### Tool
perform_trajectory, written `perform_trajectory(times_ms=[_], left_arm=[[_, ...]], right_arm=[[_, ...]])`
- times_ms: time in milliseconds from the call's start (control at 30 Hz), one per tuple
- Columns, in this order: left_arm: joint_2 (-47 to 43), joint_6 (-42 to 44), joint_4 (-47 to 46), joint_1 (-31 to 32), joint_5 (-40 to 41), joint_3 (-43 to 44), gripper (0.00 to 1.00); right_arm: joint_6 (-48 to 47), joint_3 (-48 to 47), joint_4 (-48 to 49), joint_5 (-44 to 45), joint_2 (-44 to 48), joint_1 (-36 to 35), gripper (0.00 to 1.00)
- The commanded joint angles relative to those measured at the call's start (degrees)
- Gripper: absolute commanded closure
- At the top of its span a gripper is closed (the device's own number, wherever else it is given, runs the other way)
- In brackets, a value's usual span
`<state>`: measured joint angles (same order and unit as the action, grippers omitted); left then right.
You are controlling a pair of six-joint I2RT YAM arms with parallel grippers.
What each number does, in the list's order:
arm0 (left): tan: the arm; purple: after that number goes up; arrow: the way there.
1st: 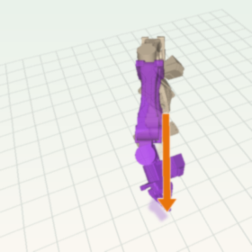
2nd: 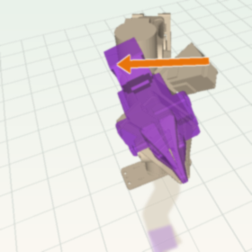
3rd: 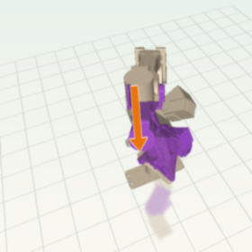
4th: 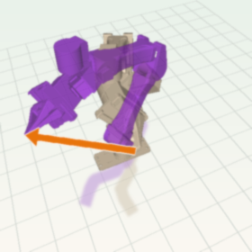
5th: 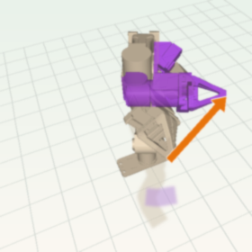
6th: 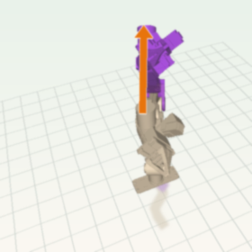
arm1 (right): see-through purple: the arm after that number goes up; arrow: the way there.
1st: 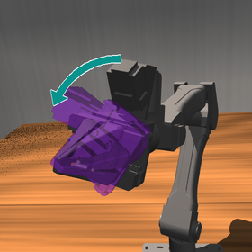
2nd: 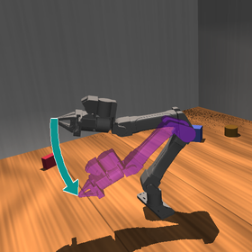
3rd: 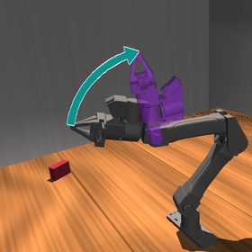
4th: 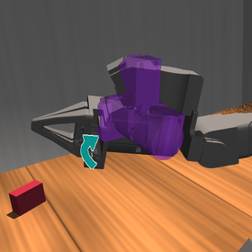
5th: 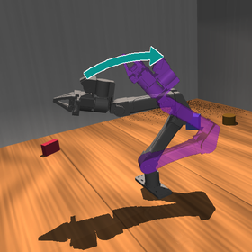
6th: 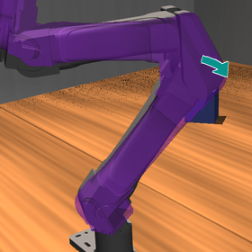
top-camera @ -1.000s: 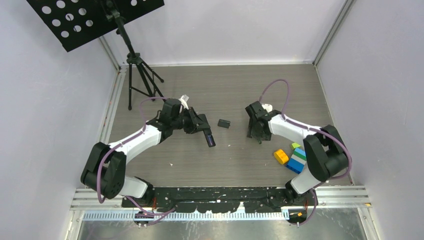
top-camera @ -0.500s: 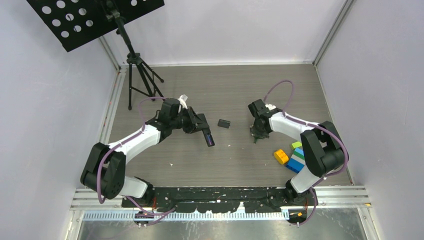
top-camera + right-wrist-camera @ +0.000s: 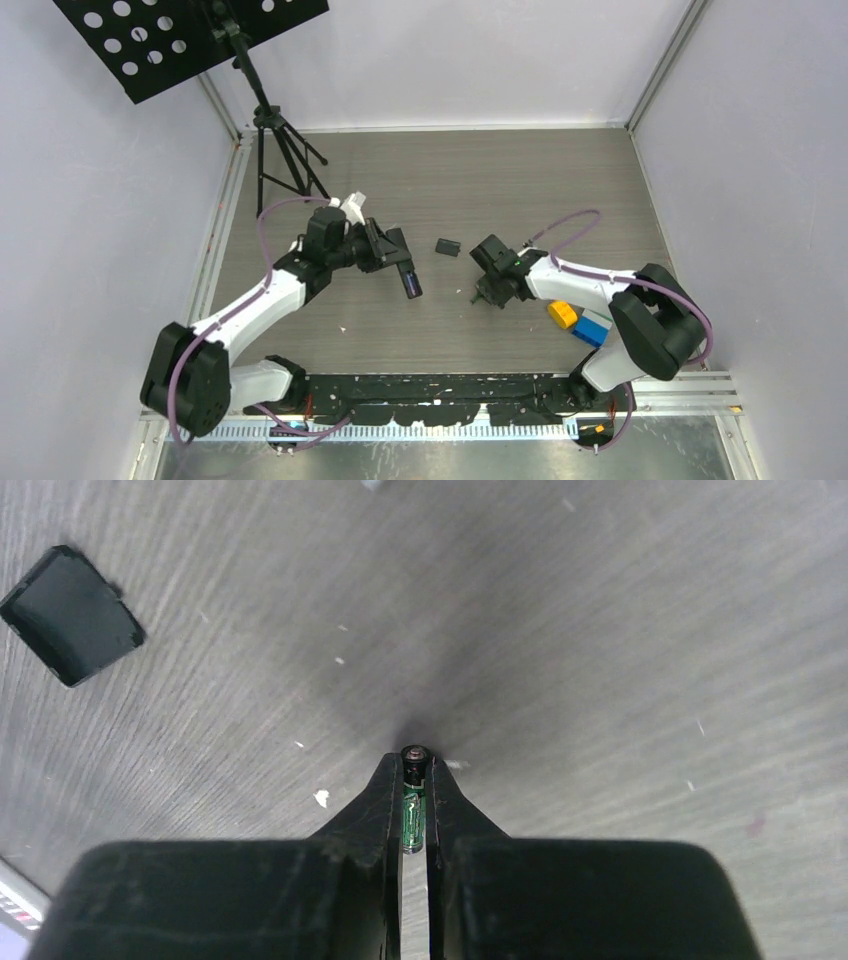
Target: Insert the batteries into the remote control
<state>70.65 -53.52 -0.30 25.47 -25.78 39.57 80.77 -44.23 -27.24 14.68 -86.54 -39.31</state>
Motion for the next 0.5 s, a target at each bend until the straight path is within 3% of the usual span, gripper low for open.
perform_trajectory(times_ms=[0,67,133,200,267,367,467], left_arm=[[-7.0,5.0,-3.7,-0.3,2.0,-2.8,1.0],[-9.1,5.2,-2.9,-0.2,2.5,-3.7,1.0],[-10.8,5.0,-3.1,-0.2,2.3,-4.4,1.0],[-11.8,4.2,-3.8,-0.2,2.4,-5.3,1.0],[-12.6,3.7,-4.1,-0.3,2.4,-5.8,1.0],[-13.0,4.3,-2.8,-0.2,2.5,-5.2,1.0],[-13.0,5.6,-0.3,-0.3,3.1,-3.9,1.0]], right_arm=[[21.3,2.9,-2.6,6.3,3.8,-3.0,0.99],[22.1,1.5,-3.6,7.4,3.9,-3.1,0.94],[21.7,-0.4,-5.9,9.0,3.5,-3.1,0.82],[20.6,-2.0,-8.4,9.8,3.6,-3.1,0.58],[16.8,-2.6,-7.9,10.6,4.8,-3.1,0.45],[5.0,-2.2,-4.0,10.4,8.4,-2.2,0.39],[-16.5,-2.4,1.6,4.6,11.5,-0.9,0.36]])
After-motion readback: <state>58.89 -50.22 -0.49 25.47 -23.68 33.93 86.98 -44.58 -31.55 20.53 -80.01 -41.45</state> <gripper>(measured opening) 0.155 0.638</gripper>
